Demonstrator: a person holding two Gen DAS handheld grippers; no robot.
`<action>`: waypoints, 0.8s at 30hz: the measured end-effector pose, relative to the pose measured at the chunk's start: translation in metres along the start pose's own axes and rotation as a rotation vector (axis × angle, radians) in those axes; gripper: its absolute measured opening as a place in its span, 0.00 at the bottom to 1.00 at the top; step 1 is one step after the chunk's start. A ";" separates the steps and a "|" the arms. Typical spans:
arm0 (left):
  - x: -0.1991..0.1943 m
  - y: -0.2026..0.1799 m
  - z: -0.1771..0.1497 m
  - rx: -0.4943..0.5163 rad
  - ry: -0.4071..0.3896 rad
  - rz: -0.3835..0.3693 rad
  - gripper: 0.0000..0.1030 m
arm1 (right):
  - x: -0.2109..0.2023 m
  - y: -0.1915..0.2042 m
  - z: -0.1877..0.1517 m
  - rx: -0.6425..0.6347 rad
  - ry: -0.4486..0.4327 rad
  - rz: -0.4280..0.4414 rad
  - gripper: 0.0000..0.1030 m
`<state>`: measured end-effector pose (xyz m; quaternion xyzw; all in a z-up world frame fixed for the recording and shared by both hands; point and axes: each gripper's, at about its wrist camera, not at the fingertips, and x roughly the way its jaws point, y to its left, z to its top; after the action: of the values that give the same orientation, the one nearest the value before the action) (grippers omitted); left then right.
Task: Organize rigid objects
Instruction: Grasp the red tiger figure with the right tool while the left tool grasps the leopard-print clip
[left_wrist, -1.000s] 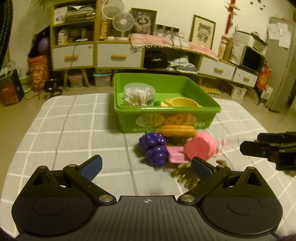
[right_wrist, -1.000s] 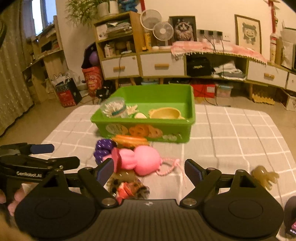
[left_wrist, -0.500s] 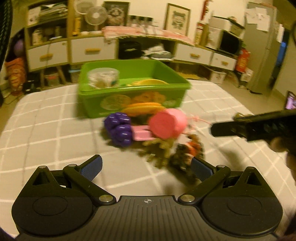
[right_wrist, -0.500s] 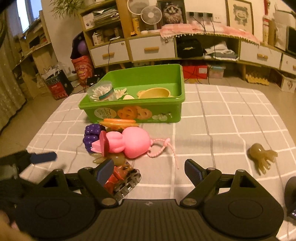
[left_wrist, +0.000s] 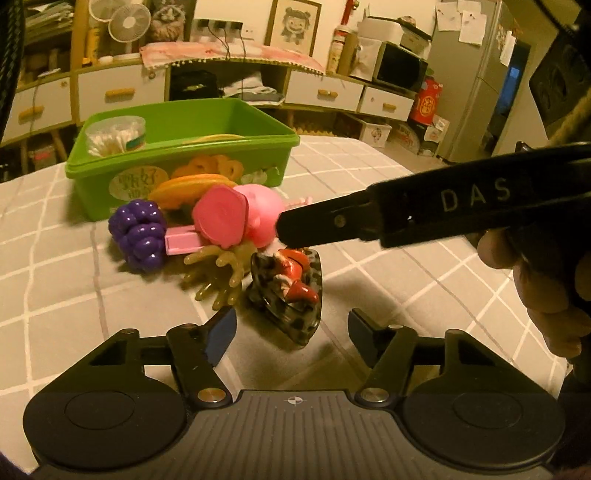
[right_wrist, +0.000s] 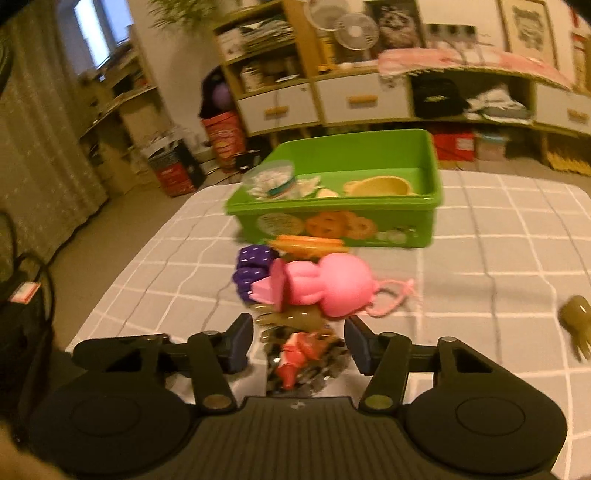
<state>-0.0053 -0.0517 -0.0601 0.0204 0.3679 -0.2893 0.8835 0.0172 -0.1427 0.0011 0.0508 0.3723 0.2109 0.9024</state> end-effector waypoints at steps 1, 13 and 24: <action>0.001 0.001 -0.001 -0.004 0.000 -0.002 0.67 | 0.002 0.003 0.000 -0.012 0.003 0.006 0.26; 0.001 0.003 -0.001 -0.015 0.009 -0.005 0.64 | 0.030 0.008 -0.004 -0.081 0.058 -0.069 0.25; 0.002 0.005 -0.003 -0.022 0.011 0.010 0.64 | 0.027 0.007 -0.004 -0.095 0.037 -0.095 0.16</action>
<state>-0.0036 -0.0477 -0.0643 0.0140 0.3759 -0.2807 0.8830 0.0289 -0.1250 -0.0175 -0.0138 0.3803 0.1863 0.9058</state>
